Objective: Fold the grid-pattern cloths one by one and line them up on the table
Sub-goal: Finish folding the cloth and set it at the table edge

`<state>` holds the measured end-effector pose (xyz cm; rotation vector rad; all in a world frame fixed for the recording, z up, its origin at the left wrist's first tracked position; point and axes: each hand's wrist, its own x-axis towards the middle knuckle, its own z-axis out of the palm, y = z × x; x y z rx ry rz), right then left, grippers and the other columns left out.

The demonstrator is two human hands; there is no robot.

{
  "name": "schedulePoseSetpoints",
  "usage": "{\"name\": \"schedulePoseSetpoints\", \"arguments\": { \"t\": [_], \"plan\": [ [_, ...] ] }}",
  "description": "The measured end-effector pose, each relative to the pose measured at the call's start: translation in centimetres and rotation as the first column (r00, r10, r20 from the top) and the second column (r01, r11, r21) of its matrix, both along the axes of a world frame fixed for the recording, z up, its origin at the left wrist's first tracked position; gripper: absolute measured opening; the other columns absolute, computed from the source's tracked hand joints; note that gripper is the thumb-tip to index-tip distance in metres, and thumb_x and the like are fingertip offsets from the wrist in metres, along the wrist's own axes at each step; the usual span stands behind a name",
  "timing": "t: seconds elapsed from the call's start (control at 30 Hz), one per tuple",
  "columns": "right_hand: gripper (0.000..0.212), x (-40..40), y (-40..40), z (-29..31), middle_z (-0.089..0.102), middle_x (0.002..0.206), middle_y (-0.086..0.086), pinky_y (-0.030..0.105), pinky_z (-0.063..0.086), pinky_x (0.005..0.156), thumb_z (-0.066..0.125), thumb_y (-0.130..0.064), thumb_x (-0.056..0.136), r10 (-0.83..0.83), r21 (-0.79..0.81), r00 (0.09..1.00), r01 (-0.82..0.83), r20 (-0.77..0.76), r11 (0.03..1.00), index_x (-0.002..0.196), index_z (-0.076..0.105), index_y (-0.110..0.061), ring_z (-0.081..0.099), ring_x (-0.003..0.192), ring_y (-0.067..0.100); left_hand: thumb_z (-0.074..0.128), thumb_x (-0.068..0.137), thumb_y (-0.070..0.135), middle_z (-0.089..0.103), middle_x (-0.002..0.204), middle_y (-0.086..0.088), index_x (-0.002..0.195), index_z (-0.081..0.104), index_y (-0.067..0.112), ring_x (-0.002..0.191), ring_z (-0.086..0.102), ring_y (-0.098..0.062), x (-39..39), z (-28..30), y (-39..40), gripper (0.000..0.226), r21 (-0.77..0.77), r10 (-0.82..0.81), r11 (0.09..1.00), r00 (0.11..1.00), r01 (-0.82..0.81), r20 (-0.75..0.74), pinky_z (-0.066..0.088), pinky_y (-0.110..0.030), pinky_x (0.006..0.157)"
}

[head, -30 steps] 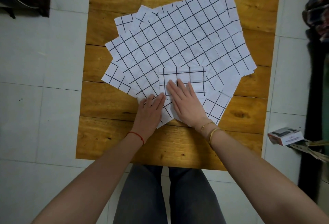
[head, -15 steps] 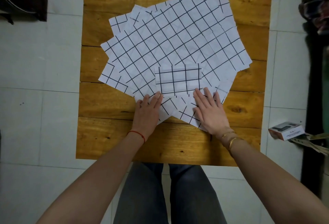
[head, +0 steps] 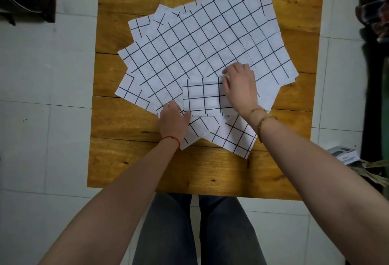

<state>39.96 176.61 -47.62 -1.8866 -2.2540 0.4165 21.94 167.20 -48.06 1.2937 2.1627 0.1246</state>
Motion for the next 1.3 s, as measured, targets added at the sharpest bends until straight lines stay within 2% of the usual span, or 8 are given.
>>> {"name": "schedulePoseSetpoints", "arguments": {
  "t": [0.47,0.7,0.83,0.93,1.0,1.07,1.17,1.3],
  "plan": [
    [0.016,-0.9,3.4,-1.7,0.062,0.104,0.012,0.035,0.038,0.085,0.054,-0.014,0.091,0.165,-0.292,0.986,-0.152,0.020,0.944,0.103,0.064,-0.008,0.049,0.105,0.031,0.064,0.089,0.023,0.061,0.107,-0.007,0.101,0.061,0.010,0.099,0.058,-0.021,1.6,-1.3,1.6,0.017,-0.055,0.200,0.979,0.978,-0.197,0.058,0.048,-0.029,0.075],
    [0.012,-0.4,3.6,-0.5,0.064,0.095,0.011,0.039,0.050,0.078,0.053,-0.012,0.085,-0.024,-0.461,0.972,-0.088,-0.232,0.883,0.093,0.059,-0.005,0.058,0.088,0.027,0.062,0.088,0.019,0.059,0.084,0.000,0.093,0.055,0.012,0.078,0.055,-0.015,0.8,-0.6,1.8,0.010,0.014,0.309,0.945,0.908,-0.326,0.283,0.042,-0.020,0.061],
    [0.011,-0.4,2.7,0.5,0.062,0.081,0.001,0.027,0.042,0.067,0.059,-0.014,0.085,-0.269,-0.593,0.892,0.001,-0.363,0.805,0.094,0.061,-0.008,0.054,0.075,0.019,0.060,0.088,0.015,0.059,0.083,0.005,0.103,0.054,0.011,0.073,0.059,-0.013,-0.9,1.2,2.5,0.017,-0.012,0.451,0.856,0.735,-0.517,0.506,0.048,-0.017,0.057],
    [0.006,-1.2,1.5,1.2,0.050,0.066,-0.008,0.021,0.035,0.056,0.061,-0.013,0.084,-0.445,-0.688,0.799,0.054,-0.405,0.724,0.086,0.059,-0.018,0.043,0.060,0.010,0.066,0.085,0.013,0.058,0.086,-0.002,0.112,0.052,0.015,0.073,0.055,-0.016,-2.4,1.7,2.9,0.031,-0.151,0.577,0.729,0.480,-0.668,0.661,0.050,-0.021,0.056],
    [0.009,-2.2,0.5,1.6,0.048,0.066,-0.005,0.021,0.035,0.054,0.060,-0.010,0.084,-0.563,-0.735,0.708,0.091,-0.427,0.672,0.087,0.057,-0.017,0.042,0.057,0.010,0.070,0.083,0.016,0.054,0.084,-0.004,0.117,0.053,0.012,0.069,0.051,-0.013,-3.2,2.0,2.9,0.038,-0.267,0.615,0.669,0.314,-0.694,0.723,0.048,-0.020,0.054],
    [0.010,-3.4,-0.5,2.0,0.050,0.066,-0.002,0.018,0.037,0.052,0.060,-0.007,0.085,-0.660,-0.772,0.607,0.118,-0.442,0.625,0.091,0.058,-0.015,0.044,0.057,0.011,0.069,0.086,0.016,0.047,0.071,0.000,0.105,0.056,0.008,0.063,0.045,-0.011,-3.7,2.2,2.4,0.025,-0.335,0.603,0.691,0.255,-0.640,0.756,0.042,-0.019,0.049],
    [0.009,-5.6,-2.0,2.1,0.049,0.066,-0.002,0.016,0.038,0.051,0.061,-0.007,0.087,-0.755,-0.808,0.493,0.159,-0.433,0.567,0.094,0.058,-0.012,0.042,0.056,0.009,0.067,0.087,0.014,0.057,0.069,0.003,0.086,0.059,0.013,0.064,0.054,-0.012,-4.5,2.0,1.6,0.009,-0.335,0.600,0.738,0.343,-0.585,0.723,0.048,-0.021,0.054],
    [0.008,-8.3,-3.8,1.6,0.056,0.074,-0.001,0.024,0.047,0.067,0.063,-0.009,0.086,-0.790,-0.817,0.459,0.205,-0.406,0.539,0.089,0.059,-0.014,0.051,0.067,0.012,0.069,0.086,0.012,0.059,0.128,-0.019,0.133,0.051,0.003,0.115,0.058,-0.032,-7.2,1.8,0.6,0.051,-0.285,0.617,0.763,0.525,-0.580,0.586,0.052,-0.041,0.095]
  ]
}}
